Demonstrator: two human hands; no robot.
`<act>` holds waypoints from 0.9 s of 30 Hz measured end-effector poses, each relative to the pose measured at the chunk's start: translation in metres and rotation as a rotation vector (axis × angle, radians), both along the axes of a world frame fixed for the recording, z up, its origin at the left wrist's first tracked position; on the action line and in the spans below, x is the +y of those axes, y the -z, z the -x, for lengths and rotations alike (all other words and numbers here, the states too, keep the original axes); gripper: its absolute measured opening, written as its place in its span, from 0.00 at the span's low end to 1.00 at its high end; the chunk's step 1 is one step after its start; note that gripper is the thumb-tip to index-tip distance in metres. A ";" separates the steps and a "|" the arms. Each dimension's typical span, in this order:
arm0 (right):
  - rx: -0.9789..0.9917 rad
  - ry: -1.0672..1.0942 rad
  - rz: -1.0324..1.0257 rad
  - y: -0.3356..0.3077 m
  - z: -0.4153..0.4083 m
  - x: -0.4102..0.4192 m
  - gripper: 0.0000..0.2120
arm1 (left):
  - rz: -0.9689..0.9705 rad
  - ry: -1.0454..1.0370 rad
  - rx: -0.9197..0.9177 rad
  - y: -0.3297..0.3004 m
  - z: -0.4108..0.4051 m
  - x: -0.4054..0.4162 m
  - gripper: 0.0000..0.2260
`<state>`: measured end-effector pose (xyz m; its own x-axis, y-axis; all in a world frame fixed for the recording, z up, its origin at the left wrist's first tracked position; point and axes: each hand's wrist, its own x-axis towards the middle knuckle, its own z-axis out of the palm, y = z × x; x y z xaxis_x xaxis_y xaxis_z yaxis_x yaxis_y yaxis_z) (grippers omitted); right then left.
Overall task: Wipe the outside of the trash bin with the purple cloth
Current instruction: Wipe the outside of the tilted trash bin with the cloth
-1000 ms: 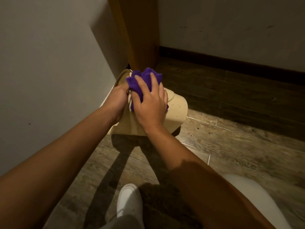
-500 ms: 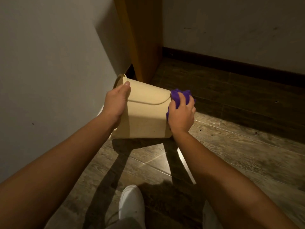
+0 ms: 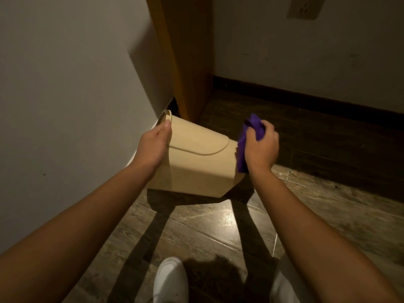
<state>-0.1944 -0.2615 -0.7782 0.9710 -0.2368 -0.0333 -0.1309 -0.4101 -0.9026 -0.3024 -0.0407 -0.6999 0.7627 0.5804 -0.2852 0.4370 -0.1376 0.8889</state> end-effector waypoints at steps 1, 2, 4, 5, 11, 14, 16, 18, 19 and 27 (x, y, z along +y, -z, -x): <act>-0.057 -0.061 -0.003 -0.008 0.001 0.010 0.21 | -0.021 0.008 -0.004 -0.001 -0.001 -0.002 0.21; -0.086 -0.115 0.015 -0.014 0.002 0.018 0.23 | -0.041 0.017 -0.009 -0.001 -0.001 -0.005 0.20; -0.039 -0.184 0.108 -0.013 0.002 0.027 0.23 | -0.059 0.027 -0.024 0.000 0.001 -0.008 0.19; 0.029 -0.199 0.160 -0.011 0.002 0.028 0.23 | -0.056 0.017 -0.034 0.002 0.004 -0.008 0.18; 0.074 -0.217 0.392 0.007 0.027 0.029 0.20 | -0.058 -0.011 -0.089 0.005 0.009 -0.008 0.15; 0.018 -0.184 0.293 0.005 0.057 0.044 0.20 | -0.039 -0.039 -0.069 0.004 0.007 -0.009 0.12; 0.018 -0.193 0.265 0.005 0.083 0.056 0.21 | -0.030 -0.068 -0.051 0.004 0.005 -0.006 0.11; 0.033 -0.230 0.260 0.006 0.109 0.066 0.22 | -0.021 -0.096 -0.045 0.004 0.006 -0.002 0.12; 0.048 -0.276 0.266 0.008 0.120 0.068 0.23 | -0.018 -0.110 -0.046 0.004 0.006 0.000 0.13; 0.333 -0.581 0.355 0.017 0.131 0.036 0.17 | -0.034 -0.101 -0.012 0.004 0.003 0.005 0.16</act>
